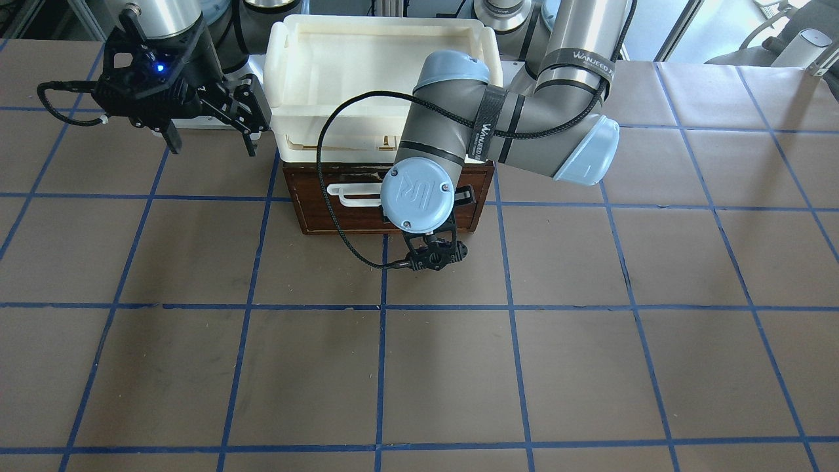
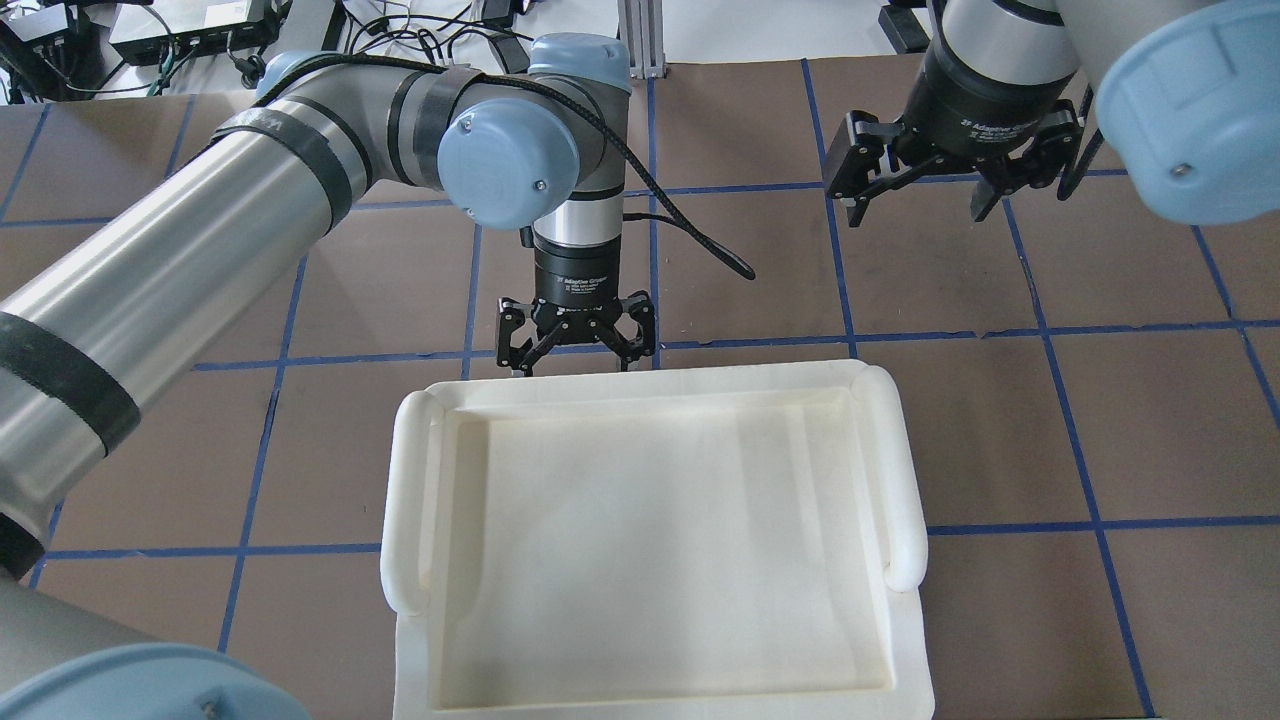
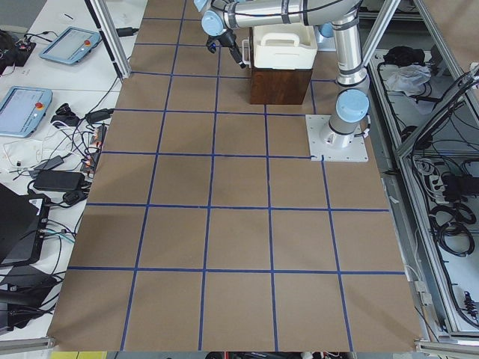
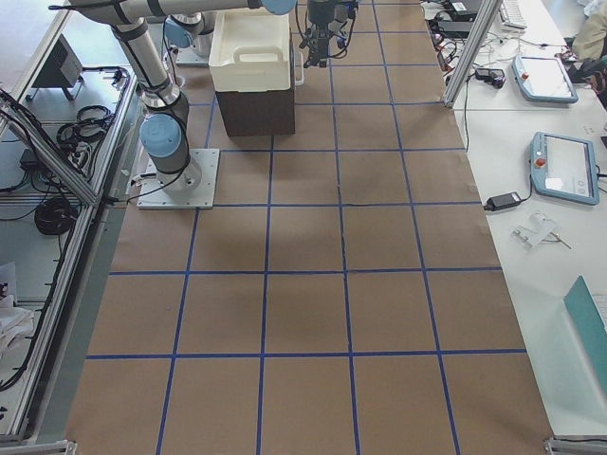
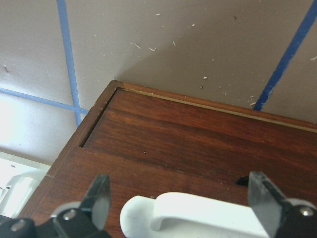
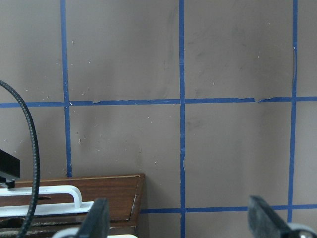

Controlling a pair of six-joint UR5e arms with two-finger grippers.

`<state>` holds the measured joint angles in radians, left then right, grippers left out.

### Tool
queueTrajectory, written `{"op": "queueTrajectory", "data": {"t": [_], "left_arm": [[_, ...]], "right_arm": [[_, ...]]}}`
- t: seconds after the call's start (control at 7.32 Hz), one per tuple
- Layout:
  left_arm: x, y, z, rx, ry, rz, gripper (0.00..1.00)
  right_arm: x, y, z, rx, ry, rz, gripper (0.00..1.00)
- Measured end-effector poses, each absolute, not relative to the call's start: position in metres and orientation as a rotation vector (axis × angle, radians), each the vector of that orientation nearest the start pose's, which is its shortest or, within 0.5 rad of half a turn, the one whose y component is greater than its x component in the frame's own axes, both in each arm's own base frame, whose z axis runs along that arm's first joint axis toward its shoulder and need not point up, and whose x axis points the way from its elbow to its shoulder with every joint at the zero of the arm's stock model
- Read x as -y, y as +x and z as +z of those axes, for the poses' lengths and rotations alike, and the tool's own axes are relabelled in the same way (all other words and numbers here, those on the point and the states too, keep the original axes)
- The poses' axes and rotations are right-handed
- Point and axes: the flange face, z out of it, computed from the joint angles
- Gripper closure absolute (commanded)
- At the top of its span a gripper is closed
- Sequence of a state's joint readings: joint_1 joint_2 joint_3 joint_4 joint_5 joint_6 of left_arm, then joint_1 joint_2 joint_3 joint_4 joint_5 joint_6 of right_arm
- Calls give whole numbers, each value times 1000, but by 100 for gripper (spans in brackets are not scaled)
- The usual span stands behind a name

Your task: Put scissors in drawer and close it

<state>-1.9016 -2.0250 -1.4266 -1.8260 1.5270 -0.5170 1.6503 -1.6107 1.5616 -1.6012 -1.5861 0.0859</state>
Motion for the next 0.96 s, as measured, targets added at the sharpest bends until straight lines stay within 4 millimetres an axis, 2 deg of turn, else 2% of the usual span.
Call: {"op": "queueTrajectory", "data": {"t": [0.96], "left_arm": [[511, -320, 296, -2825, -282, 788, 0]], "right_arm": [[470, 169, 515, -3148, 10, -127, 0]]}}
